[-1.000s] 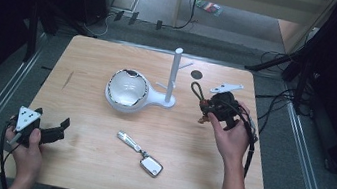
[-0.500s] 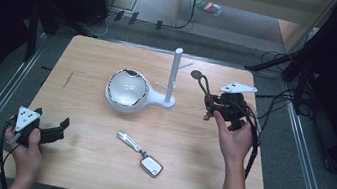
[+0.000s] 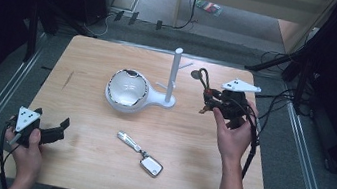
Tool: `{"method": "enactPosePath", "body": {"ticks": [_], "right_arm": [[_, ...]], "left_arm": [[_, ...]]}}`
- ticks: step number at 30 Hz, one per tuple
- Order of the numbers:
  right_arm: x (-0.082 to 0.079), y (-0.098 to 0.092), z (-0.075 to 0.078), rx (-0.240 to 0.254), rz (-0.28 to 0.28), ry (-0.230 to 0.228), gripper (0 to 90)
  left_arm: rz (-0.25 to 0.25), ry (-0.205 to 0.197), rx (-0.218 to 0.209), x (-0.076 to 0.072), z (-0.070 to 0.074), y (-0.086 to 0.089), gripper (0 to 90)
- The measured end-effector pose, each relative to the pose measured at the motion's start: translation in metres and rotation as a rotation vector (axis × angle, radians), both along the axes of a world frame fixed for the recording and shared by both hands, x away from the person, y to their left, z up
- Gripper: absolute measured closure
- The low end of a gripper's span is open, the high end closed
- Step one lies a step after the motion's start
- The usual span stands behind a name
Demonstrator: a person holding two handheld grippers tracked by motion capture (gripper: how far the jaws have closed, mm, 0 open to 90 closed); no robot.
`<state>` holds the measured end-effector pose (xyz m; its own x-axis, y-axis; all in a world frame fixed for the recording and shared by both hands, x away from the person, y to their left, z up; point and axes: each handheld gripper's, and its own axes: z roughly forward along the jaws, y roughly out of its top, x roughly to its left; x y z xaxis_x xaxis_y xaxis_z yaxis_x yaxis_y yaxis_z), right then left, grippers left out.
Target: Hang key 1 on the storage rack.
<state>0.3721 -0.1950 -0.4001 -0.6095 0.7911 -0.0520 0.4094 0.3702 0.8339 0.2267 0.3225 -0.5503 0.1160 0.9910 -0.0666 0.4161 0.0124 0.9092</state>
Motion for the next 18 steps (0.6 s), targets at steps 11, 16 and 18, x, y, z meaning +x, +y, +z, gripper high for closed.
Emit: {"method": "enactPosePath", "body": {"ticks": [11, 16, 18], "right_arm": [[0.0016, 0.0015, 0.0044, 0.074, 0.004, -0.014, 66.1], [0.0051, 0.0046, 0.0045, 0.108, 0.025, -0.013, 66.1], [0.0068, 0.0058, 0.0045, 0.120, 0.028, -0.009, 66.1]], "left_arm": [[-0.002, 0.002, 0.006, 0.0000, 0.0001, -0.0005, 0.0], [0.001, -0.004, 0.008, -0.0006, 0.0001, -0.0007, 0.0], [0.001, -0.008, 0.008, -0.0014, 0.0002, -0.0006, 0.0]]}}
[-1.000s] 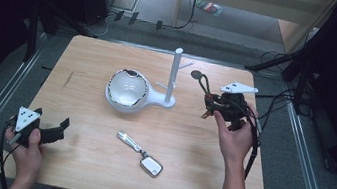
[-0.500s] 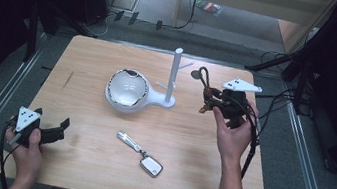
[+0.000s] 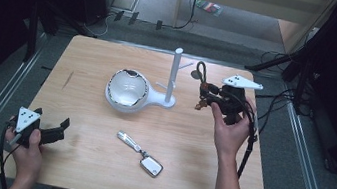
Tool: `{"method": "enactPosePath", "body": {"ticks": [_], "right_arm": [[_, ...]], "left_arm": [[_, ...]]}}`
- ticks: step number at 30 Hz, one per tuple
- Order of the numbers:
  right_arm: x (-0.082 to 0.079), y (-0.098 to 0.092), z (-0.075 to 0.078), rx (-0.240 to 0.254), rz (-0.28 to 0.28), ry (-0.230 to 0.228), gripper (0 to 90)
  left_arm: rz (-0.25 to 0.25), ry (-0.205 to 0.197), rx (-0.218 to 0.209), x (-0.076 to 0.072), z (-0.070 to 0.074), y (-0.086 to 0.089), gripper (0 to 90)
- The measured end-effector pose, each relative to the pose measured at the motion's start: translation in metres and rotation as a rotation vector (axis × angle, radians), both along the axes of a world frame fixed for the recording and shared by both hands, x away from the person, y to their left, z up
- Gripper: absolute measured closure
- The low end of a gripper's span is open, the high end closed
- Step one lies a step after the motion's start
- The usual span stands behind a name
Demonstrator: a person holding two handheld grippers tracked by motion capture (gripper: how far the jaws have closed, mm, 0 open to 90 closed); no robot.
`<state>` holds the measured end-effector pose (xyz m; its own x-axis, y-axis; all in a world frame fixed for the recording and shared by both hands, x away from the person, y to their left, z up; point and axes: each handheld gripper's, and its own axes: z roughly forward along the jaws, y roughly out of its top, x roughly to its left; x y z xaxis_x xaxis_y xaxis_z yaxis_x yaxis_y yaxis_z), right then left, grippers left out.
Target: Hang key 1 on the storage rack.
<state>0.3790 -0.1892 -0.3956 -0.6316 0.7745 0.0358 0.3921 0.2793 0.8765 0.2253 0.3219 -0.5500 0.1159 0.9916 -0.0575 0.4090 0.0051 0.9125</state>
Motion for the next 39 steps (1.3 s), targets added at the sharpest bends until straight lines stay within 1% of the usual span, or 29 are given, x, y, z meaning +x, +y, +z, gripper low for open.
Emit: {"method": "enactPosePath", "body": {"ticks": [6, 9, 11, 14, 21, 25, 27, 30, 39], "right_arm": [[0.008, 0.006, -0.002, 0.024, 0.014, 0.008, 66.0], [0.011, 0.008, -0.003, 0.033, 0.011, 0.010, 66.1], [0.014, 0.009, -0.004, 0.048, 0.007, 0.018, 66.1], [0.018, 0.009, -0.006, 0.066, 0.007, 0.034, 66.0], [0.028, 0.011, -0.010, 0.101, 0.007, 0.060, 66.0], [0.033, 0.015, -0.013, 0.101, 0.010, 0.077, 66.0], [0.036, 0.017, -0.014, 0.091, 0.008, 0.082, 66.0], [0.038, 0.020, -0.017, 0.094, 0.012, 0.092, 65.9], [0.040, 0.028, -0.023, 0.066, 0.037, 0.112, 65.9]], "left_arm": [[0.005, -0.019, 0.000, -0.002, 0.000, 0.000, 0.0], [0.010, -0.017, 0.003, -0.002, 0.000, -0.001, 0.0], [0.012, -0.021, 0.011, -0.002, 0.000, -0.002, 0.0], [0.014, -0.020, 0.012, -0.002, 0.000, -0.002, 0.3], [0.032, -0.035, -0.005, -0.004, 0.000, 0.000, 0.3], [0.042, -0.039, -0.009, -0.005, 0.000, 0.001, 0.2], [0.044, -0.040, -0.010, -0.006, 0.000, 0.001, 0.2], [0.042, -0.039, -0.009, -0.006, 0.000, 0.001, 0.2], [0.037, -0.039, -0.004, -0.006, -0.001, 0.000, 0.2]]}}
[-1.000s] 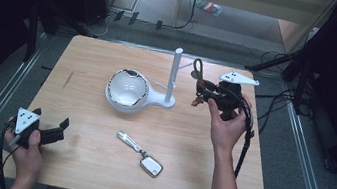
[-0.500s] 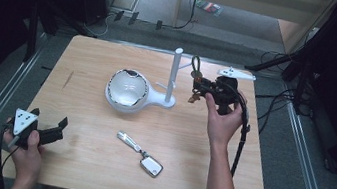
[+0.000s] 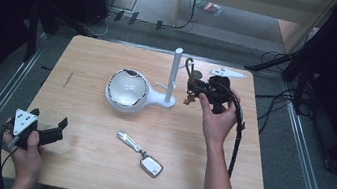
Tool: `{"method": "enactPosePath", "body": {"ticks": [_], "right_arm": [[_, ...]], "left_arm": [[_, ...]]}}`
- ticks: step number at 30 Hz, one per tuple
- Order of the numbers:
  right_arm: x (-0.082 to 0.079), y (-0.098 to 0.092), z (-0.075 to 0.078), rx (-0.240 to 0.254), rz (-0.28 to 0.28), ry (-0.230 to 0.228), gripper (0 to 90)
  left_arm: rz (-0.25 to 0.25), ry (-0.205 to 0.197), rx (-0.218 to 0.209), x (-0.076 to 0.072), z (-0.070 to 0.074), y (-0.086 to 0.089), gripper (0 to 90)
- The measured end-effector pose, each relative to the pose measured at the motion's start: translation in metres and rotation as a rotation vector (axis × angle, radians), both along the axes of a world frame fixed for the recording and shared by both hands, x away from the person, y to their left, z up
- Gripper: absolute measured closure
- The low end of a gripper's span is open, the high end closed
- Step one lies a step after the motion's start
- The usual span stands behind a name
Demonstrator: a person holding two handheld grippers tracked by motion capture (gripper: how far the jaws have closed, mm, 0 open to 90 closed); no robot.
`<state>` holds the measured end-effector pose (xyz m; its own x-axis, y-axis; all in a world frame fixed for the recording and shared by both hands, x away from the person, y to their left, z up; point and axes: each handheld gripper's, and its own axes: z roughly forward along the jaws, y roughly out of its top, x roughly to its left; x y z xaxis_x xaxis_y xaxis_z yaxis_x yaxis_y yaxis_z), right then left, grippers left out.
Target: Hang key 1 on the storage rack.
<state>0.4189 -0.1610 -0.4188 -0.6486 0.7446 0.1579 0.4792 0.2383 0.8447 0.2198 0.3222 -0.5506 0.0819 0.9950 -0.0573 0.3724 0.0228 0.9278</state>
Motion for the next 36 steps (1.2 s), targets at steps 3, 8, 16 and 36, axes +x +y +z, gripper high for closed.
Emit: {"method": "enactPosePath", "body": {"ticks": [3, 8, 16, 36], "right_arm": [[0.000, 0.002, -0.002, -0.013, 0.005, 0.003, 65.8], [-0.001, 0.006, -0.006, -0.034, 0.025, 0.012, 65.8], [-0.002, 0.019, -0.012, -0.083, 0.054, 0.017, 64.2], [-0.028, 0.014, -0.009, -0.220, 0.021, -0.014, 50.4]], "left_arm": [[-0.003, 0.001, -0.002, 0.000, 0.000, 0.000, 0.2], [-0.003, 0.001, -0.001, 0.000, 0.000, 0.000, 0.3], [-0.005, -0.001, -0.003, -0.001, 0.000, 0.001, 0.2], [-0.056, 0.026, 0.042, 0.002, 0.000, -0.004, 0.2]]}}
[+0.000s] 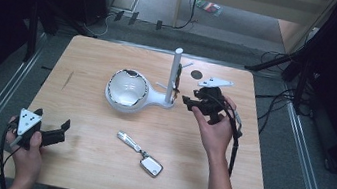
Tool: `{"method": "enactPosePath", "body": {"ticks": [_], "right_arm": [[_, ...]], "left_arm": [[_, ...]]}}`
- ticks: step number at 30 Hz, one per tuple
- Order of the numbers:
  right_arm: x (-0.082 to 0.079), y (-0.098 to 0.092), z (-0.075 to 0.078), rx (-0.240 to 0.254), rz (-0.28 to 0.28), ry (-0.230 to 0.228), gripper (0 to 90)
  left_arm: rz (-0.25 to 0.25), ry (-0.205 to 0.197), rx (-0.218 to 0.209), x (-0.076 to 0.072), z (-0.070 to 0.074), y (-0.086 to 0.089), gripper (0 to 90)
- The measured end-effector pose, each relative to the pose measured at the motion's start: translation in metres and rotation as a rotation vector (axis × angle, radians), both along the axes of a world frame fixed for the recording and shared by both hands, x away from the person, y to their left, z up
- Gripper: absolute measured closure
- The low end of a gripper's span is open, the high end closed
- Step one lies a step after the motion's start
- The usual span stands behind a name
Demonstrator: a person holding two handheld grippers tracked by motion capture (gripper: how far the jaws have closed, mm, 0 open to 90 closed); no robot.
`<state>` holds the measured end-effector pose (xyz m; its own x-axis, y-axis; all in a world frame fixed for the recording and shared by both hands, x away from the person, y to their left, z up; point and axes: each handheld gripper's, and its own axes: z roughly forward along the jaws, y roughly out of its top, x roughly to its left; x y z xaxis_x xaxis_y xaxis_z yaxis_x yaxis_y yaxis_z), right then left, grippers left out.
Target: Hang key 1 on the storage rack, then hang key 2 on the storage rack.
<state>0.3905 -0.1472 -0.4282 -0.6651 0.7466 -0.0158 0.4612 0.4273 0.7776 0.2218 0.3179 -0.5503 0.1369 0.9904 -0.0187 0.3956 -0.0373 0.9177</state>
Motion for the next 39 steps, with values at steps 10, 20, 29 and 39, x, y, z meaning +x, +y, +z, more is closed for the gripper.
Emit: {"method": "enactPosePath", "body": {"ticks": [10, 20, 29, 39], "right_arm": [[-0.018, 0.010, -0.001, -0.089, 0.023, 0.002, 49.4], [-0.033, 0.021, -0.004, -0.140, 0.057, 0.016, 48.0], [-0.042, 0.030, -0.010, -0.168, 0.092, 0.036, 48.3], [-0.053, 0.037, -0.018, -0.193, 0.115, 0.049, 50.3]], "left_arm": [[-0.017, 0.013, -0.008, 0.002, 0.000, 0.001, 0.2], [-0.017, 0.027, -0.030, 0.004, 0.000, 0.002, 0.2], [-0.017, 0.030, -0.031, 0.006, 0.000, 0.002, 0.2], [-0.017, 0.030, -0.025, 0.009, 0.000, 0.002, 0.2]]}}
